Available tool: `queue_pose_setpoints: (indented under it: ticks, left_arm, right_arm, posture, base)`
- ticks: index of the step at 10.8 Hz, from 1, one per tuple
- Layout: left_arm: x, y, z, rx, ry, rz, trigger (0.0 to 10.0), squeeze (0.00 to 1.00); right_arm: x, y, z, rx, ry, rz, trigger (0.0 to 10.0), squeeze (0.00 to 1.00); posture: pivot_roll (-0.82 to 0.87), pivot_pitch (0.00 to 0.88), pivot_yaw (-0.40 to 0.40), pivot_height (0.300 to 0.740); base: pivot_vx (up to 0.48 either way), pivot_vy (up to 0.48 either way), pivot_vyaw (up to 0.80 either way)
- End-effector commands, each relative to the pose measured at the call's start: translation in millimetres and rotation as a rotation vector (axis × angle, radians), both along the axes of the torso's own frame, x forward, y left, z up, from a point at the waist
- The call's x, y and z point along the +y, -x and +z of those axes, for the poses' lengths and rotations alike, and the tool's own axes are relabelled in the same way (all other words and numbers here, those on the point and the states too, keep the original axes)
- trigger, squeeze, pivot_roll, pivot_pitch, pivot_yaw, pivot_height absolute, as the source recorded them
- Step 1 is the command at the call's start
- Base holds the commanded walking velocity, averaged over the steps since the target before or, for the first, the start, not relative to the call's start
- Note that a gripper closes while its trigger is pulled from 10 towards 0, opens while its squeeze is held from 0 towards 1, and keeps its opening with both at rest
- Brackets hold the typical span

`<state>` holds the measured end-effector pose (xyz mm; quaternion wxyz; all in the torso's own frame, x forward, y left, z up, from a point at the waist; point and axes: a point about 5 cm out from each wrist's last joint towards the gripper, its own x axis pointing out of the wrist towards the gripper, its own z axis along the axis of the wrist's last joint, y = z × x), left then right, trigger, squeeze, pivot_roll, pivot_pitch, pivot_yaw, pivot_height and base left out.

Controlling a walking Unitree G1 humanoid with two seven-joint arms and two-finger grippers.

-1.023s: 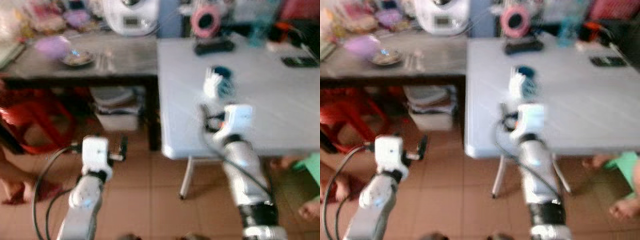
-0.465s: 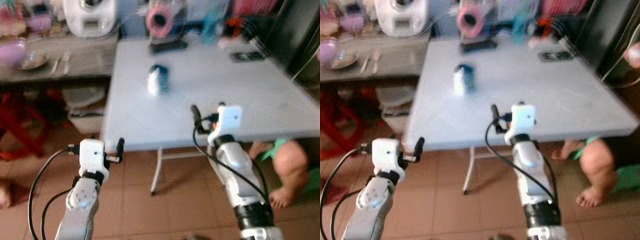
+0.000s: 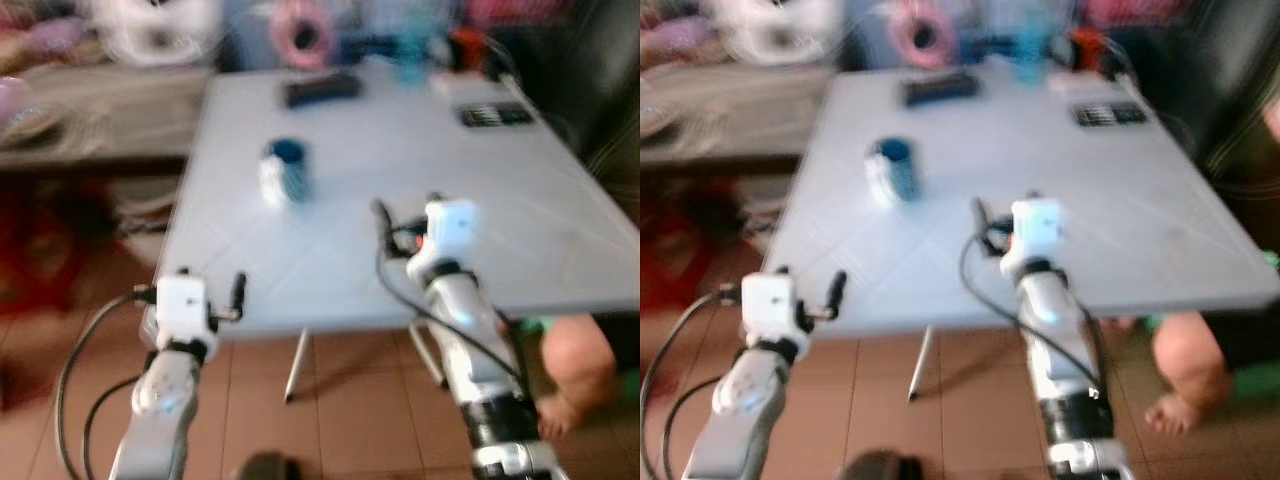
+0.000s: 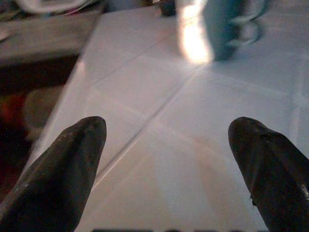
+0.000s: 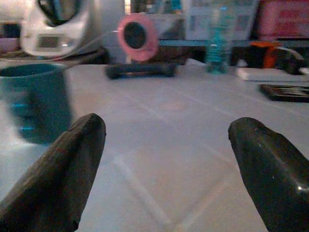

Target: Setting the table

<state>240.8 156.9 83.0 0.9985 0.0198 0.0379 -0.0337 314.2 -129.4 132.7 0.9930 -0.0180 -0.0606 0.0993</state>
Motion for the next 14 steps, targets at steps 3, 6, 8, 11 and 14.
queue_pose_setpoints:
  ticks: [3,6,8,11,14]
  left_arm:
    - [-1.9,1.6,1.4,-0.003,-0.011,0.003,10.0,0.00]
    - [-0.5,4.1,1.4,0.003,-0.017,0.012,10.0,0.00]
    - [0.6,8.6,1.1,0.011,-0.021,0.010,10.0,0.00]
    - [1.3,19.4,2.1,0.030,-0.016,-0.006,10.0,0.00]
    - [5.9,28.7,3.7,0.053,-0.038,-0.014,10.0,0.00]
  right_arm:
    - [-2.8,3.6,-2.0,-0.002,0.027,0.013,10.0,0.00]
    - [-2.0,-1.5,0.6,-0.008,0.051,0.043,10.0,0.00]
    - [-2.7,-5.5,3.2,-0.010,0.037,0.025,10.0,0.00]
    - [-5.2,-7.9,3.5,-0.006,0.051,-0.029,10.0,0.00]
    - [-8.1,-19.0,14.9,-0.026,0.048,-0.047,10.0,0.00]
  posture:
    - [0.05,0.052,0.055,0.740]
    - [0.06,0.069,0.056,0.740]
    - [0.07,0.084,0.055,0.740]
    - [0.09,0.137,0.071,0.740]
    - [0.11,0.189,0.096,0.740]
  base:
    - [0.000,0.000,0.74]
    - [0.000,0.000,0.79]
    - [0.000,0.000,0.00]
    - [0.000,0.000,0.00]
    - [0.000,0.000,0.00]
